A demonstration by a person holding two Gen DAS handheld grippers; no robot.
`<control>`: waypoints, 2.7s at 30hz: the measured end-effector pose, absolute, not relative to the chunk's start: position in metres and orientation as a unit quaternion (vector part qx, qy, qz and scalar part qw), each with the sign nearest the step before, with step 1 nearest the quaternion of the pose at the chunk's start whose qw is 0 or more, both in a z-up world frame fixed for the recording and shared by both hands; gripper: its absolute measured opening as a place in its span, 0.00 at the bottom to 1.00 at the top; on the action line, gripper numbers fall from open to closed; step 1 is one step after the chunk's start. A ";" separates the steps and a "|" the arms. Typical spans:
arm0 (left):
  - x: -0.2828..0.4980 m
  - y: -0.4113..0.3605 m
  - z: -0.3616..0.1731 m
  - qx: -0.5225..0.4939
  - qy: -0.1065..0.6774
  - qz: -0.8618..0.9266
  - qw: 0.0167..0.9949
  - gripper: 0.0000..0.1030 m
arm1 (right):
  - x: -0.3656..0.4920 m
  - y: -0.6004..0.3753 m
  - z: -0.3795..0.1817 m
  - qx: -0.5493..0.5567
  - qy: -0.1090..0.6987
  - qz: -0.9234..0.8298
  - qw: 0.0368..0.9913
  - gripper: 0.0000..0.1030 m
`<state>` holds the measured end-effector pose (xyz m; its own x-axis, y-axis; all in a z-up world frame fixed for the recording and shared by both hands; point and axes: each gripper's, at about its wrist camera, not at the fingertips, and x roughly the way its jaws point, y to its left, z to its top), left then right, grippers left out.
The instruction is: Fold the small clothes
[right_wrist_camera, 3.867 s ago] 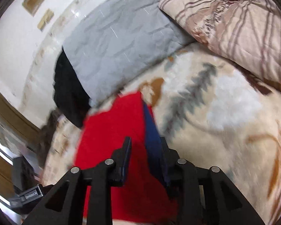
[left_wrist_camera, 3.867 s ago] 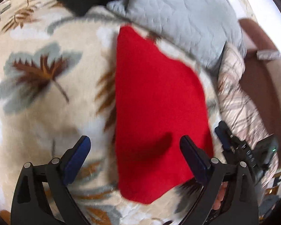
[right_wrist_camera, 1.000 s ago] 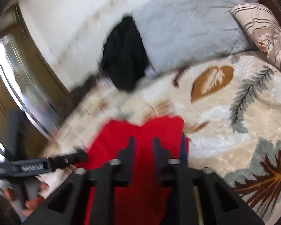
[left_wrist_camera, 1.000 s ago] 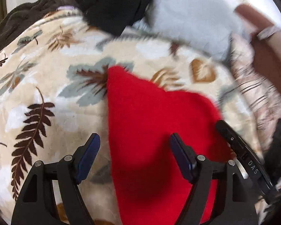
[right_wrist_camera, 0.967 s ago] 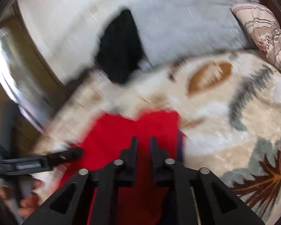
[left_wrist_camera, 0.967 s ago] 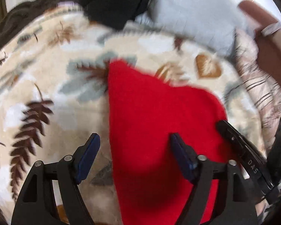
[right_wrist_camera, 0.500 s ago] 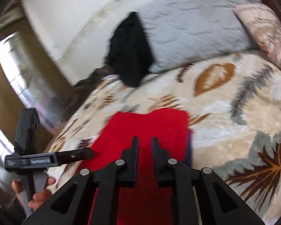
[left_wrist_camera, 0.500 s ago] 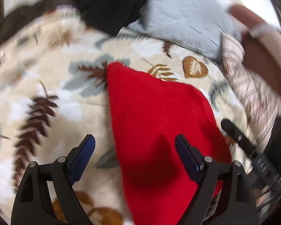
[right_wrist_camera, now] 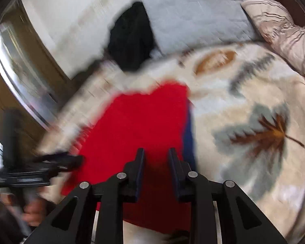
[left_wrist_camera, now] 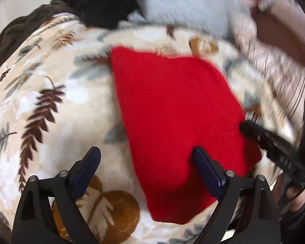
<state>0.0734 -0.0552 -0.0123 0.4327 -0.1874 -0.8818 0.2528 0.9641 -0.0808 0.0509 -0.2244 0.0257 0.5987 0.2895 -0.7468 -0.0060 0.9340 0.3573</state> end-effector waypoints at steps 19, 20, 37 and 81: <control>0.050 -0.047 0.007 0.008 0.501 -0.154 0.851 0.91 | 0.013 -0.245 0.044 0.162 0.441 0.012 0.883 0.41; 0.048 -0.049 0.008 0.018 0.495 -0.150 0.856 0.91 | 0.013 -0.242 0.047 0.150 0.437 0.014 0.887 0.41; 0.029 -0.038 0.001 0.023 0.493 -0.117 0.862 0.94 | 0.022 -0.250 0.025 0.085 0.529 -0.035 0.844 0.63; -0.046 -0.062 0.023 0.099 0.424 -0.077 0.897 0.94 | -0.054 -0.224 0.088 -0.042 0.439 -0.080 0.894 1.00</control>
<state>-0.0464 -0.0615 0.0228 0.6289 -0.0545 -0.7755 0.2224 0.9685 0.1123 -0.0543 -0.2236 0.0877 0.6027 -0.1793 -0.7776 0.1054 0.9838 -0.1451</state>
